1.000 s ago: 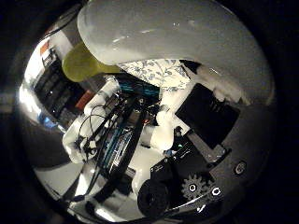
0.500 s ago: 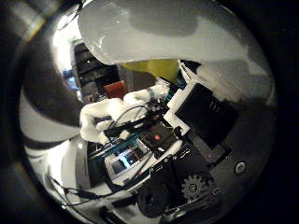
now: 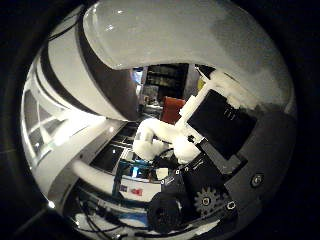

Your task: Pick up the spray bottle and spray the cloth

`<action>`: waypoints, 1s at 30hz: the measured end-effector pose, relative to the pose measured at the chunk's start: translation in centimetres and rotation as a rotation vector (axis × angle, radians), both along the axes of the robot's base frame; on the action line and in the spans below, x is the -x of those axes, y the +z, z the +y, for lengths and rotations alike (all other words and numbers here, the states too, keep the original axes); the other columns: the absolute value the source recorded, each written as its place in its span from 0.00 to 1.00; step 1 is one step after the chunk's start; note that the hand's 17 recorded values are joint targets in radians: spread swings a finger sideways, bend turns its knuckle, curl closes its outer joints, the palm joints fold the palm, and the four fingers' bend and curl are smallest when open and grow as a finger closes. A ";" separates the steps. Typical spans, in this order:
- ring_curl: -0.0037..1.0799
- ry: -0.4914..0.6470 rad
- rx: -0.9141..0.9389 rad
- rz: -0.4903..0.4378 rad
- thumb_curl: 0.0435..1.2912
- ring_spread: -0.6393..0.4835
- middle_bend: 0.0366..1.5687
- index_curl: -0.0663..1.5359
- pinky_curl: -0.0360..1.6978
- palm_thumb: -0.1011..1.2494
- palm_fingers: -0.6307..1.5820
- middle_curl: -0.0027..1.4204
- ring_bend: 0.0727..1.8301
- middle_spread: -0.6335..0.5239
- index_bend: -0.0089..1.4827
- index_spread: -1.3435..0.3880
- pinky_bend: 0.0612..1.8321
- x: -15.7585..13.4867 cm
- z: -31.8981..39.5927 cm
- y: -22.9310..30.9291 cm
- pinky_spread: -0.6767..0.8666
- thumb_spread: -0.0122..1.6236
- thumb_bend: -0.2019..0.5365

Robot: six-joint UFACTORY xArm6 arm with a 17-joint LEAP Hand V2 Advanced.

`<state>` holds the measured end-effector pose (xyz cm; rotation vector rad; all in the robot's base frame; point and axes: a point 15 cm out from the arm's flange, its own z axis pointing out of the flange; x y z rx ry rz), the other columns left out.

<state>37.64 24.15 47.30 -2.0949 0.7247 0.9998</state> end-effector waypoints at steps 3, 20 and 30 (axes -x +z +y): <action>0.52 -0.041 -0.049 0.005 0.59 0.43 0.85 0.45 0.69 0.89 0.84 0.40 0.79 0.48 0.79 0.67 0.55 -1.4 0.0 -2.5 0.28 0.53 0.25; 0.52 -0.095 -0.057 0.079 0.62 0.44 0.85 0.46 0.70 0.83 0.84 0.40 0.79 0.49 0.79 0.67 0.55 -6.8 1.8 -16.6 0.28 0.50 0.25; 0.52 -0.089 -0.037 0.126 0.63 0.44 0.85 0.47 0.70 0.82 0.84 0.40 0.79 0.49 0.78 0.67 0.55 -6.9 2.8 -19.7 0.28 0.51 0.25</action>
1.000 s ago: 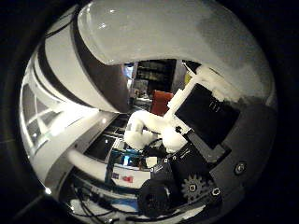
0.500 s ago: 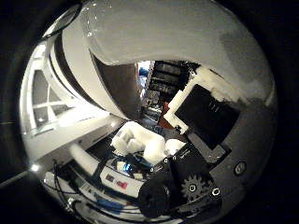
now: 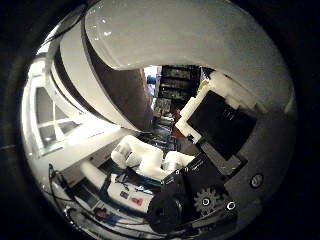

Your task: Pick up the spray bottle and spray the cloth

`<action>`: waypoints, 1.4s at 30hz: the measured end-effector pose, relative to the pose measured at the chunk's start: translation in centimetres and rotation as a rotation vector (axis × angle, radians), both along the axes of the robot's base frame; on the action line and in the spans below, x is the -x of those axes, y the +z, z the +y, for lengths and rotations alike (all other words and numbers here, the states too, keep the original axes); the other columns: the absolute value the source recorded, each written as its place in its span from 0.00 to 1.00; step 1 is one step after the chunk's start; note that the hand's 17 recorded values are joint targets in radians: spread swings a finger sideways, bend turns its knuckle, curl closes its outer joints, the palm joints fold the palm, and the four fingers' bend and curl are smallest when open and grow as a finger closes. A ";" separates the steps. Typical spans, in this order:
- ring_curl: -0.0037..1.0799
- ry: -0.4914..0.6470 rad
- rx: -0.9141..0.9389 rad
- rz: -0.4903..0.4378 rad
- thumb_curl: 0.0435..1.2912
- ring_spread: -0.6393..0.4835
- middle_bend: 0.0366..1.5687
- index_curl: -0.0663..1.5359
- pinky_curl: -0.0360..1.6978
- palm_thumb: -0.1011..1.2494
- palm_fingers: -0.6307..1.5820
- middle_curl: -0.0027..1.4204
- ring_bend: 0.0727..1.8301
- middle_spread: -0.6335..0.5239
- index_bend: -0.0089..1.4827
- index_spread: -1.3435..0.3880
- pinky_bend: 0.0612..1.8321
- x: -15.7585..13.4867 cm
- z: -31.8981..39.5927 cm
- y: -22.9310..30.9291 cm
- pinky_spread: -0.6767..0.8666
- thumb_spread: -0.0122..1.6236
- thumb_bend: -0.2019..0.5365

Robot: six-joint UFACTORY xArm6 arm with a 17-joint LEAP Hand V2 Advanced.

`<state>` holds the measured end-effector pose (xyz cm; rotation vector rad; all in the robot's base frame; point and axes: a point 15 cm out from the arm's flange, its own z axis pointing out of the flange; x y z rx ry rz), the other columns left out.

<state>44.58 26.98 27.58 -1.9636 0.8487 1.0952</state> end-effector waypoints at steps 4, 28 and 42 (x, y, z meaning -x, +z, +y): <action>0.51 -0.003 0.002 0.015 0.62 0.44 0.85 0.47 0.68 0.80 0.83 0.40 0.78 0.49 0.77 0.67 0.54 -0.1 0.0 -0.6 0.28 0.50 0.24; 0.45 0.067 0.106 0.020 0.47 0.36 0.49 0.40 0.45 0.70 0.43 0.36 0.60 0.41 0.19 0.54 0.42 1.4 -2.2 -2.9 0.22 0.56 0.23; 0.32 0.056 0.152 0.011 0.36 0.53 0.35 0.33 0.35 0.65 0.37 0.31 0.36 0.48 0.21 0.58 0.25 1.0 -3.8 -2.8 0.64 0.61 0.24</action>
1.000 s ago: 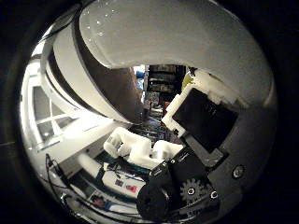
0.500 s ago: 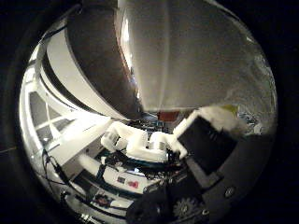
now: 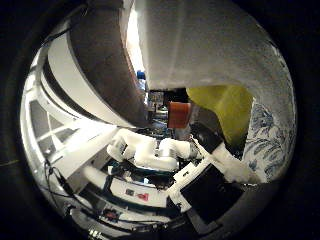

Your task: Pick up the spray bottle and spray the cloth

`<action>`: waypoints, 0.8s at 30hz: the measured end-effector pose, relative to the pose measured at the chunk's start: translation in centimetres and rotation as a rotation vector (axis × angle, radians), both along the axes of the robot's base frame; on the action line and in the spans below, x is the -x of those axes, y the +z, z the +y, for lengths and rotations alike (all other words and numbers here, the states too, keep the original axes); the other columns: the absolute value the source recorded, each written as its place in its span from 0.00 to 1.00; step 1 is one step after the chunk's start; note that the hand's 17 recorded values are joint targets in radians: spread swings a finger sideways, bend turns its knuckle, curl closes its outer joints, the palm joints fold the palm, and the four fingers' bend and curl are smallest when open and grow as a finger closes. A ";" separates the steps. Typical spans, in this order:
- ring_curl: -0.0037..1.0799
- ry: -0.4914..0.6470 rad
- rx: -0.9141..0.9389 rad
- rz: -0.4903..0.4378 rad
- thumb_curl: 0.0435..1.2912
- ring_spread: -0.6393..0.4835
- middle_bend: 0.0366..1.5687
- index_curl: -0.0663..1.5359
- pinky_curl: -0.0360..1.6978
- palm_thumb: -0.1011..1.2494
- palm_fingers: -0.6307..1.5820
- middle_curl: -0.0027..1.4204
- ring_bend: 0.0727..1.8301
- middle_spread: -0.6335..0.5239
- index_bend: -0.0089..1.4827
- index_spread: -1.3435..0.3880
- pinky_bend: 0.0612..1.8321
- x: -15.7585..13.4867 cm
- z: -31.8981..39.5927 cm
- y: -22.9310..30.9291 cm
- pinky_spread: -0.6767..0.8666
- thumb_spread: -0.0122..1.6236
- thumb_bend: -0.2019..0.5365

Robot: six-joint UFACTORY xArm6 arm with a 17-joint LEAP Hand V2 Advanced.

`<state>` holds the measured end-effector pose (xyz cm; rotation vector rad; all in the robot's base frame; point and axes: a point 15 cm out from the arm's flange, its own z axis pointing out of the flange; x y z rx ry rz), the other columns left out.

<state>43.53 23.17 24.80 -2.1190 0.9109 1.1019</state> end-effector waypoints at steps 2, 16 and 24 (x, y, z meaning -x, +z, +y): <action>0.30 -0.002 0.022 0.004 0.35 0.57 0.32 0.33 0.33 0.65 0.36 0.30 0.32 0.49 0.20 0.58 0.23 -0.1 -0.4 -0.1 0.67 0.61 0.24; 0.23 -0.056 0.149 -0.013 0.30 0.72 0.17 0.28 0.24 0.63 0.39 0.25 0.18 0.56 0.13 0.59 0.17 -2.1 -5.8 -0.6 0.71 0.61 0.24; 0.23 -0.142 0.138 -0.072 0.30 0.72 0.15 0.27 0.22 0.63 0.41 0.25 0.14 0.55 0.12 0.60 0.14 -3.4 -9.3 2.6 0.71 0.61 0.24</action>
